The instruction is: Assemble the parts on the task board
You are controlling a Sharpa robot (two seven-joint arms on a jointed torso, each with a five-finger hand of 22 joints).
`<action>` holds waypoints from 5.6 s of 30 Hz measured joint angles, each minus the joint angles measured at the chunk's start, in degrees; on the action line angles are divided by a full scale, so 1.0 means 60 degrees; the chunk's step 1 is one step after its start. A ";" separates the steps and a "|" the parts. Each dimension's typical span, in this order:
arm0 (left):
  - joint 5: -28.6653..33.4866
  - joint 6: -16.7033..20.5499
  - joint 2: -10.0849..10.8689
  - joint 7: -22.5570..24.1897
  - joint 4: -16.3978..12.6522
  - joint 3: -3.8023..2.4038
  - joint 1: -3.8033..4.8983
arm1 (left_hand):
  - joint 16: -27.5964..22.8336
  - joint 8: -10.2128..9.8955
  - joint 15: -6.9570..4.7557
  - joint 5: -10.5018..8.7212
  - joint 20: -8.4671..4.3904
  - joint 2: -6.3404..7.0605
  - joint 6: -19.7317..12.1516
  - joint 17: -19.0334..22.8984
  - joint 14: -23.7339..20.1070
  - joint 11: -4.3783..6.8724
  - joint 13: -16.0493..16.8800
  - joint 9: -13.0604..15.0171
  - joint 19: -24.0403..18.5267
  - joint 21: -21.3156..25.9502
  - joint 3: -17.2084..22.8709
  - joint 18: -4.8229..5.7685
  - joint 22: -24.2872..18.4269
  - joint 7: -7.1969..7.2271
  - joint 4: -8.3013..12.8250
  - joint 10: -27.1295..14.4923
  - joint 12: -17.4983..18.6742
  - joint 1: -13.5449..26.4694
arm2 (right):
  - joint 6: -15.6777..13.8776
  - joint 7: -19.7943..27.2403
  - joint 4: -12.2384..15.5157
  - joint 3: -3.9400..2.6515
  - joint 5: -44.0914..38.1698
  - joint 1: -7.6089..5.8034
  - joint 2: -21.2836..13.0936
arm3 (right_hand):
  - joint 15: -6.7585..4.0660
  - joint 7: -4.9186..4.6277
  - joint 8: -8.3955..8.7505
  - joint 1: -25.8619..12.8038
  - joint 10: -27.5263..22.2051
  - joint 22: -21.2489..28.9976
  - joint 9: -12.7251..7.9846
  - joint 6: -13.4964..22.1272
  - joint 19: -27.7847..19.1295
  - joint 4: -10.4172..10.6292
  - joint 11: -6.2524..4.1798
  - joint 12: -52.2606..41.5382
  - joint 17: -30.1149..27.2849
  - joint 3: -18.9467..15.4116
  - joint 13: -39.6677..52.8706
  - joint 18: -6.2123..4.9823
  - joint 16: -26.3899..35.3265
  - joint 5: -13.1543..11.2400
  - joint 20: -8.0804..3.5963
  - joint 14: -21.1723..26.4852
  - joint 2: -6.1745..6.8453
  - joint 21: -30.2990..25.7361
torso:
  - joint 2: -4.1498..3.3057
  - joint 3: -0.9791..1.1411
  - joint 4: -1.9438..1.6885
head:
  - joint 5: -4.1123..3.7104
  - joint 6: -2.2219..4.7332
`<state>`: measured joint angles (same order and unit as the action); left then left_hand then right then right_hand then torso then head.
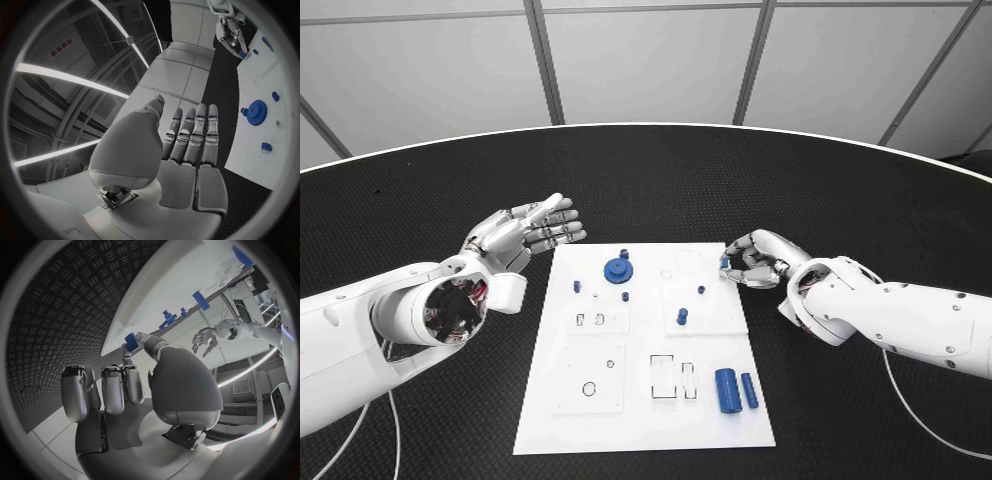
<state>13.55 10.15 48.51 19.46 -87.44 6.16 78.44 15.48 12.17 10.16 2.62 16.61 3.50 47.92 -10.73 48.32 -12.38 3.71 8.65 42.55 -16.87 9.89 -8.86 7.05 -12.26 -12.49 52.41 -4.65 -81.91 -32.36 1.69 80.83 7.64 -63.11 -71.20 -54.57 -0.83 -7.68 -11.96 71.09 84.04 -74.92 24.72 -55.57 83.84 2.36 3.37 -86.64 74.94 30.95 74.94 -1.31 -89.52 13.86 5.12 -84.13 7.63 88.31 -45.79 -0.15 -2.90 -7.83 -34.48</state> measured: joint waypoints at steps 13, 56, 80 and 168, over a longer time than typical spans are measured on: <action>0.0070 -0.0041 -0.0231 -0.0021 0.0338 0.0002 -0.0011 | 0.0000 0.0000 0.0000 0.0000 0.0000 0.0000 0.0000 0.0000 0.0000 0.0000 0.0000 0.0001 0.0000 0.0000 0.0000 0.0001 0.0001 0.0000 0.0000 0.0000 0.0000 0.0000 | 0.0096 -0.0897 0.1960 -0.0046 -0.0731 -0.0373 -0.0324 | 0.0000 0.0000 0.0010 0.0000 0.0000 0.0001 -0.0001 0.0002 0.0000 -0.0051 0.0000 0.0000 -0.0002 0.0051 -0.0001 0.0000 0.0000 -0.0001 0.0000 0.0000 0.0001 0.0000 | 0.0135 -0.0049 0.0025 | 0.0132 -0.0121; 0.0141 -0.0114 -0.0778 -0.0113 0.1130 0.0002 -0.0015 | 0.0000 0.0000 0.0000 0.0000 0.0000 0.0000 0.0000 0.0000 0.0000 0.0000 0.0000 0.0004 0.0000 0.0000 0.0000 0.0000 -0.0016 0.0000 0.0000 0.0000 0.0000 0.0000 | 0.1560 -0.2635 0.0961 -0.0008 -0.2875 0.0095 0.3639 | -0.0032 0.0002 -0.0067 0.0034 0.0000 0.0002 0.0038 0.0004 0.0036 -0.0089 0.0000 -0.0031 -0.0005 0.0142 -0.0005 0.0000 0.0001 0.0091 -0.0035 0.0034 -0.0065 -0.0001 | 0.0363 -0.0191 -0.0017 | 0.1748 -0.0759; 0.0142 -0.0134 -0.0756 -0.0151 0.1156 0.0002 -0.0013 | -0.0035 0.0000 0.0000 0.0000 0.0000 0.0000 0.0000 0.0000 0.0000 0.0000 0.0000 0.0004 0.0000 0.0000 0.0000 0.0000 -0.0014 0.0000 0.0000 0.0000 -0.0001 0.0000 | 0.1612 -0.2803 0.0742 -0.0008 -0.3099 0.0166 0.3699 | -0.0031 -0.0017 -0.0058 -0.0001 0.0000 0.0002 0.0041 0.0024 0.0036 -0.0087 0.0001 -0.0030 -0.0006 0.0138 -0.0006 -0.0001 0.0001 0.0150 -0.0035 0.0034 -0.0098 -0.0001 | 0.0344 -0.0185 -0.0017 | 0.1634 -0.0827; 0.0141 -0.0213 -0.0708 -0.0279 0.1137 0.0002 -0.0012 | -0.0073 -0.0032 0.0000 0.0000 0.0000 0.0000 0.0000 0.0000 0.0000 0.0000 0.0000 0.0000 0.0000 0.0036 0.0000 0.0000 -0.0043 0.0000 0.0000 0.0000 0.0037 0.0000 | 0.1842 -0.3032 0.0488 -0.0010 -0.3101 0.0248 0.3850 | 0.0157 -0.0389 0.0295 -0.0455 -0.0001 0.0003 -0.0125 0.1011 0.0032 -0.0170 0.0211 0.0241 -0.0005 0.0056 -0.0005 0.0001 0.0001 0.0195 0.0105 0.0017 0.0418 -0.0077 | 0.0358 -0.0186 -0.0017 | 0.1674 -0.0972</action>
<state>14.40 8.87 44.26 17.78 -80.62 6.17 78.37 15.04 11.98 10.16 2.62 16.61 3.50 47.92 -10.73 48.32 -12.38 3.70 8.65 42.55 -16.65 9.89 -8.86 6.80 -12.26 -12.49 52.41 -4.43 -81.91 -21.30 -16.50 83.75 7.59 -81.72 -69.71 -31.47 0.11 -10.01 -10.18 68.36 84.03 -74.90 23.97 -49.51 84.03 1.34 4.64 -85.20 74.91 31.29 74.91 -1.31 -89.51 15.03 5.75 -84.03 10.14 87.85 -43.64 -1.27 -3.00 2.21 -40.31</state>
